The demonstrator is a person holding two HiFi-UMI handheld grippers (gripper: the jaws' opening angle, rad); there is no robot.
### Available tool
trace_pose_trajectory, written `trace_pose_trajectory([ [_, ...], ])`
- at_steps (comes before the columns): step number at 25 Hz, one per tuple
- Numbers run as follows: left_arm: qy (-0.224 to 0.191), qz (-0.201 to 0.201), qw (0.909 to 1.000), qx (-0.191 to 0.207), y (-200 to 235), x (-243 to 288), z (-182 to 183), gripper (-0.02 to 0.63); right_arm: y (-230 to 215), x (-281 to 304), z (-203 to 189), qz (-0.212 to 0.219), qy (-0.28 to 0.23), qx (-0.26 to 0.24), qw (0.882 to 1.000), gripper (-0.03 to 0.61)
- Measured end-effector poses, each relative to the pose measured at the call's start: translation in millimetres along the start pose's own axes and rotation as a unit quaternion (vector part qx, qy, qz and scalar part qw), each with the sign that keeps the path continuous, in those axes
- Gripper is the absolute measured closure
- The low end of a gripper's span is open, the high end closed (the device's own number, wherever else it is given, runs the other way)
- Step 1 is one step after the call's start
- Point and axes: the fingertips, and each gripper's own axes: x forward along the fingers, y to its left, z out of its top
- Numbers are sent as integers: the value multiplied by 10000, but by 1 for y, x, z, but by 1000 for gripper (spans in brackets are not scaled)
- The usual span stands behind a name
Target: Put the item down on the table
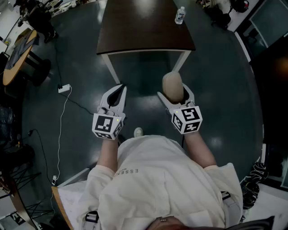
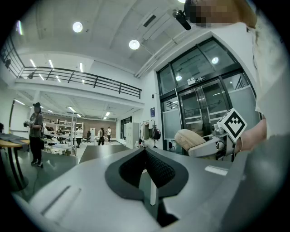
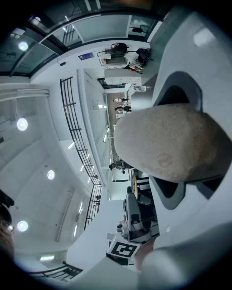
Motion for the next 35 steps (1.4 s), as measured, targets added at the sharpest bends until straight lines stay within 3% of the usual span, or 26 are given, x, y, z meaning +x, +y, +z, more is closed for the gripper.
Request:
trace_pose_trajectory([
  [19, 136, -93, 9999, -22, 11, 12, -13, 600, -6, 20, -14, -33, 340, 41, 9994, 184],
  [35, 292, -10, 9993, -229, 111, 24, -37, 600, 7, 111, -13, -219, 612, 308, 9974, 184],
])
